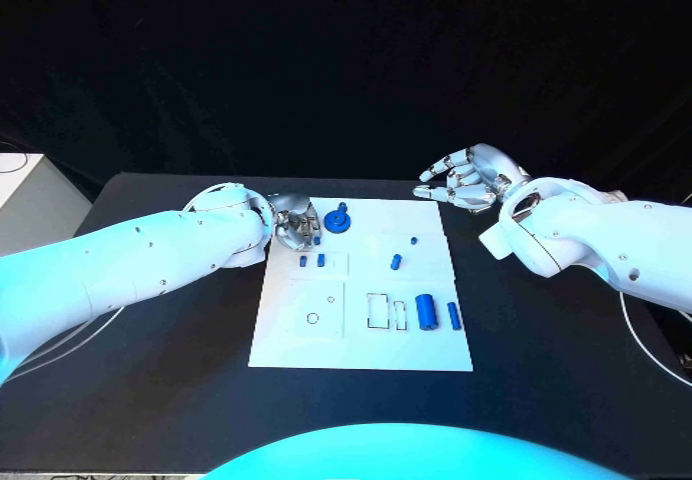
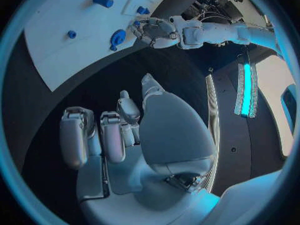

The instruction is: Assemble the parts on the task board

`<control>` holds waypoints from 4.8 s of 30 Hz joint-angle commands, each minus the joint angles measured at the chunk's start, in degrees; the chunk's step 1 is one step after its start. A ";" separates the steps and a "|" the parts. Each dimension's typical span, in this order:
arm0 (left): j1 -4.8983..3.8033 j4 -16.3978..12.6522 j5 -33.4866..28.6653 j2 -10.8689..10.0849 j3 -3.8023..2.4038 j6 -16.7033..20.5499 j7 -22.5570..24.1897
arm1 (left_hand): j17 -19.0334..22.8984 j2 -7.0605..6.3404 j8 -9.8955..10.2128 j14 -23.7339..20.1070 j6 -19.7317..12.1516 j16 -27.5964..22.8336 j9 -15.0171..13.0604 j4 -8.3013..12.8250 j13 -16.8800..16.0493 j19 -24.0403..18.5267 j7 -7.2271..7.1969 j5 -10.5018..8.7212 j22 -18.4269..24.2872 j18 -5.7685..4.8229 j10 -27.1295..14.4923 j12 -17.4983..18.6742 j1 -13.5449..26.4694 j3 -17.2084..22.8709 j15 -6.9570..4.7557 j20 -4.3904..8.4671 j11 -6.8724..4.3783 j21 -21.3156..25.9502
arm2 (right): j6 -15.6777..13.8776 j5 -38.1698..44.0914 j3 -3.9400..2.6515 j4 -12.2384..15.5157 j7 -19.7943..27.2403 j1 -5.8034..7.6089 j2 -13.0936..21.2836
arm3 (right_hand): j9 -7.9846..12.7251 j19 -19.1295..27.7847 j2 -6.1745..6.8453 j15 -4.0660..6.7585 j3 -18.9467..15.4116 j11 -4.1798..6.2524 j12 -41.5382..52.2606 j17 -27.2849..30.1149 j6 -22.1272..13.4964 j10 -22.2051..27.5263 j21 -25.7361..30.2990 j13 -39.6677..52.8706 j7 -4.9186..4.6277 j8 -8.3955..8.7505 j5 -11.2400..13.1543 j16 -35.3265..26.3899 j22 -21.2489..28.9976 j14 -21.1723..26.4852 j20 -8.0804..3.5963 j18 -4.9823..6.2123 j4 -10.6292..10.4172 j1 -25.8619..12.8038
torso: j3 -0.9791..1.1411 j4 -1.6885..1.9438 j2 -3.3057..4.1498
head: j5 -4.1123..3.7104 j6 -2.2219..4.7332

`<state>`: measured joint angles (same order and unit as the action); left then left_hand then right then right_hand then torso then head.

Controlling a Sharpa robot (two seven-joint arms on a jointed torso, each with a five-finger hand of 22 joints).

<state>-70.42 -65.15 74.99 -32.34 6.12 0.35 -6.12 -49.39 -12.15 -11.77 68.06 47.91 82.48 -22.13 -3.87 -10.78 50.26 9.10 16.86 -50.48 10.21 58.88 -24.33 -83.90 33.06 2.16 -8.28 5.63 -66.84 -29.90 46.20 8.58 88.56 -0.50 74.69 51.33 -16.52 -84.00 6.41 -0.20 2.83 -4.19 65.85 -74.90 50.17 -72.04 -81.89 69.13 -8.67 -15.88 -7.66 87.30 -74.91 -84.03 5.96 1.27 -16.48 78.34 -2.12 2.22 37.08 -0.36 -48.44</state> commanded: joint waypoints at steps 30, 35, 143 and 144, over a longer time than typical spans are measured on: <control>0.46 -15.13 -62.41 -17.58 -3.96 3.10 25.81 | 22.08 -0.90 -2.56 -15.19 2.22 -14.76 -0.37 -4.20 -1.48 -3.65 0.88 -0.15 8.78 0.37 -5.48 -2.38 4.39 -5.71 1.36 -1.21 1.37 11.34 | 9.21 48.58 0.11 -8.01 -12.36 -4.55 -5.18 | 1.33 -1.06 9.92 2.21 26.09 1.18 -55.91 -0.45 4.93 8.67 7.30 -57.63 2.26 0.80 0.23 -6.56 -6.71 -2.59 -2.47 1.98 2.83 6.84 | -0.41 0.57 0.15 | -4.31 2.44; 0.67 -17.70 -64.71 -19.28 -3.97 2.79 27.48 | 22.19 -0.71 -2.75 -15.37 2.40 -15.17 -0.42 -4.32 -1.44 -3.35 0.89 -0.09 9.30 0.37 -5.18 -2.53 3.82 -5.88 1.27 -1.14 1.27 12.04 | 10.36 49.98 0.15 -8.34 -13.50 -5.05 -5.83 | 1.27 -1.16 9.97 2.23 26.61 1.37 -56.49 0.20 5.25 8.46 7.39 -58.39 2.46 0.87 0.24 -7.03 -6.68 -2.57 -2.63 1.97 3.25 6.21 | -0.55 0.58 0.19 | -4.67 1.98; 0.72 -21.52 -64.40 -20.35 -3.97 6.54 27.38 | 22.24 -0.45 -3.00 -15.05 2.62 -15.66 -0.39 -4.55 -1.22 -2.26 1.23 -0.16 10.26 0.34 -5.05 -2.58 2.59 -6.47 1.27 -0.96 1.41 13.20 | -2.27 49.13 -0.22 4.86 -11.84 -12.96 -13.81 | -3.28 -2.50 4.51 1.89 38.26 1.31 -61.22 2.95 11.69 -3.22 5.41 -63.60 1.79 -1.56 0.30 -8.43 -8.34 -2.48 -1.88 1.48 15.22 1.34 | -0.68 0.52 0.22 | 2.20 0.65; 0.72 -21.60 -63.92 -20.30 -3.97 6.59 27.46 | 22.24 -0.45 -3.00 -15.05 2.62 -15.66 -0.39 -4.55 -1.22 -2.26 1.23 -0.16 10.26 0.34 -5.05 -2.58 2.59 -6.47 1.27 -0.96 1.41 13.20 | -2.23 49.26 -0.16 4.56 -11.83 -13.21 -14.16 | -3.28 -2.50 4.51 1.89 38.26 1.31 -61.22 2.95 11.69 -3.22 5.41 -63.60 1.79 -1.56 0.30 -8.43 -8.34 -2.48 -1.88 1.48 15.22 1.34 | -0.64 0.57 0.21 | 2.25 0.59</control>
<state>-69.67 -86.47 10.24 -52.81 2.20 6.36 20.71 -27.20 -12.74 -14.45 53.03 50.09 67.11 -22.49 -8.54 -12.05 47.72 10.23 16.85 -40.31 10.20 53.77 -26.78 -80.76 26.95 3.29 -9.21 7.06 -53.93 -32.60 94.52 8.40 93.50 -13.37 61.71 37.41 -19.71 -83.91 11.18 1.64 40.87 -4.83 4.64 -72.00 61.51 -72.91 -76.57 5.42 -6.75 -17.15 -6.97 78.99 -74.92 -84.04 3.80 3.52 -1.39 80.08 -2.76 2.77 37.27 1.55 -47.65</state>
